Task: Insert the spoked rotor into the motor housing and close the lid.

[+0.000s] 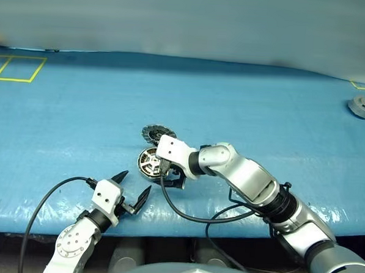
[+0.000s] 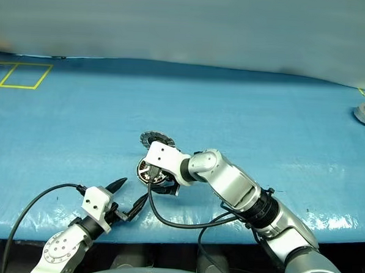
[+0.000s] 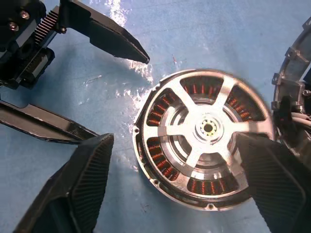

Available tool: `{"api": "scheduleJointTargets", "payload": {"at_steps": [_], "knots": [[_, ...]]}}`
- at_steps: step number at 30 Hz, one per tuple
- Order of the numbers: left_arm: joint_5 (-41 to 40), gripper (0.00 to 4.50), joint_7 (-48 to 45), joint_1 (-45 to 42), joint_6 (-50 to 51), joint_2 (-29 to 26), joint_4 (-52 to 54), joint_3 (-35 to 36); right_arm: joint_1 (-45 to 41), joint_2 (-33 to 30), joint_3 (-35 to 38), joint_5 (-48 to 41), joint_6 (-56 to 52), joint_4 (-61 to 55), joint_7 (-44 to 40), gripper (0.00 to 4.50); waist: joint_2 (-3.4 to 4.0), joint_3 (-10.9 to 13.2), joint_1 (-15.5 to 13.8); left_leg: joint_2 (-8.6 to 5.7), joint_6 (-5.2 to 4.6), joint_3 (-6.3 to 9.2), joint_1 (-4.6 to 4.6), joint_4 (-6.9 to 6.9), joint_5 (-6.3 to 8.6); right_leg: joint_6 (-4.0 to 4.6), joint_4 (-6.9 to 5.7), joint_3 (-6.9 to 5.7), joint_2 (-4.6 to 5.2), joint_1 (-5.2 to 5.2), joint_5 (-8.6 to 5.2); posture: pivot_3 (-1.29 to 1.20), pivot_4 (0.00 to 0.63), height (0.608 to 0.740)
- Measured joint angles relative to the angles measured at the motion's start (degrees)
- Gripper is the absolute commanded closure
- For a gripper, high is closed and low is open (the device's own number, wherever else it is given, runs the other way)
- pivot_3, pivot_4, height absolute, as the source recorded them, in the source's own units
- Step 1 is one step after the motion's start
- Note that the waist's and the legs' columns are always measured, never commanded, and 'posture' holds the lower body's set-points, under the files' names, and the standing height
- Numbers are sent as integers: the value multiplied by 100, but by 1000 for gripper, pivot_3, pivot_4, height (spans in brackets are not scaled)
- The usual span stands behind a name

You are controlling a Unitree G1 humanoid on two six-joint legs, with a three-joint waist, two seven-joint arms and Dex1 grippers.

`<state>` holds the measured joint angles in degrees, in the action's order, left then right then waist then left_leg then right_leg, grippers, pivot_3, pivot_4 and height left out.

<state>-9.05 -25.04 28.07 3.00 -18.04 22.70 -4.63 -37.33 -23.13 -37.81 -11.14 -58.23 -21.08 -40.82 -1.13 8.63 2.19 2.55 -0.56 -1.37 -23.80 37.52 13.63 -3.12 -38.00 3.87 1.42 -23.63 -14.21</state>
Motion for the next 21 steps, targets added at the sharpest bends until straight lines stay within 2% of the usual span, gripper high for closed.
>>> {"api": "scheduleJointTargets", "payload": {"at_steps": [7,9,12,15,17,19,21], "knots": [[0,0,0,27,-4,7,0,-2,-4,54,196,-104,-195,-60,4,10,0,0,-1,0,0,1,0,0,0,0,0,0,1,1,0,0,150,740],[0,0,1,32,-14,11,0,-3,0,51,469,-248,-311,-211,-7,385,0,0,-2,0,0,2,-1,0,0,0,1,0,1,0,0,0,150,740],[19,0,20,41,-75,17,0,-7,50,-375,839,-527,-331,-572,-263,1286,-1,0,-18,-1,-1,7,-3,0,1,0,8,-5,6,1,0,0,150,740],[95,0,41,40,-108,-6,-2,0,46,-1438,902,-479,6,-627,-703,2242,-1,1,-20,-7,-7,0,-2,3,4,-1,15,-2,13,7,0,0,150,740],[114,0,22,9,-115,-10,-3,-3,-89,-1822,843,-156,307,-233,-718,2931,0,2,-2,-5,-7,-9,2,8,4,-1,11,0,10,7,0,0,150,740],[114,0,-7,-48,-124,-9,-3,-9,-389,-1984,852,326,646,590,-555,3588,2,4,28,4,-5,-28,6,10,3,9,7,2,2,3,8,0,150,740],[113,0,-23,-74,-124,-13,-12,-18,-718,-1653,916,649,1053,1442,-248,4299,1,3,100,12,-5,-37,10,8,3,12,2,5,-9,1,10,0,150,740]]}}
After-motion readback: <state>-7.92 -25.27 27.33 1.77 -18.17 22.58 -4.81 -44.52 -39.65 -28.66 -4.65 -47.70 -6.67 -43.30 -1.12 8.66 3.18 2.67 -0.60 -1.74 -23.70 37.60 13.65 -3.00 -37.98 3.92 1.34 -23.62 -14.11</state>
